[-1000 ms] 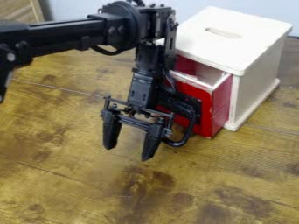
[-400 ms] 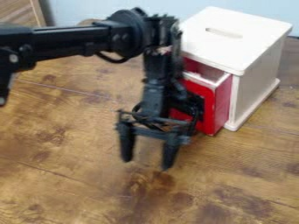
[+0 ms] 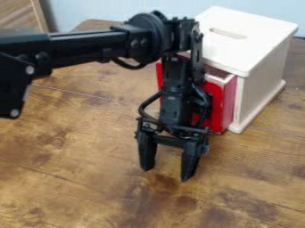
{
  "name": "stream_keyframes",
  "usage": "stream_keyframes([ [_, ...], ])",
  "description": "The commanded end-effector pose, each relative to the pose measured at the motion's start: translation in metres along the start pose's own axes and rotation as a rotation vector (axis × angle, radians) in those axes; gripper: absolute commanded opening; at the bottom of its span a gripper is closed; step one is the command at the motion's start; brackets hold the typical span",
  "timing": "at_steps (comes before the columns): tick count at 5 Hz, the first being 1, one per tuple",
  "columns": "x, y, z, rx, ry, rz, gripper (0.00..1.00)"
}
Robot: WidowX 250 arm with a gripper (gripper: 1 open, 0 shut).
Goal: Close the drawer
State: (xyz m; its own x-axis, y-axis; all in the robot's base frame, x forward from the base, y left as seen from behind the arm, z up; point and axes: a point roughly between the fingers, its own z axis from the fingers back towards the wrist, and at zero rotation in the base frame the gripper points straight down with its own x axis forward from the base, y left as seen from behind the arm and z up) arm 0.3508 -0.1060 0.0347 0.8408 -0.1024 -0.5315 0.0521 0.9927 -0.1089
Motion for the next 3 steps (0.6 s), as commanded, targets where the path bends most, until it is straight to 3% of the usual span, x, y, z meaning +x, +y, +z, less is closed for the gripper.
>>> stream_keyframes([
  [1, -0.0214, 0.0158, 0.0459, -0.022, -0.110, -0.009, 1.00],
  [3, -0.0210, 0.0240, 0.0549, -0.034, -0.137, -0.008, 1.00],
])
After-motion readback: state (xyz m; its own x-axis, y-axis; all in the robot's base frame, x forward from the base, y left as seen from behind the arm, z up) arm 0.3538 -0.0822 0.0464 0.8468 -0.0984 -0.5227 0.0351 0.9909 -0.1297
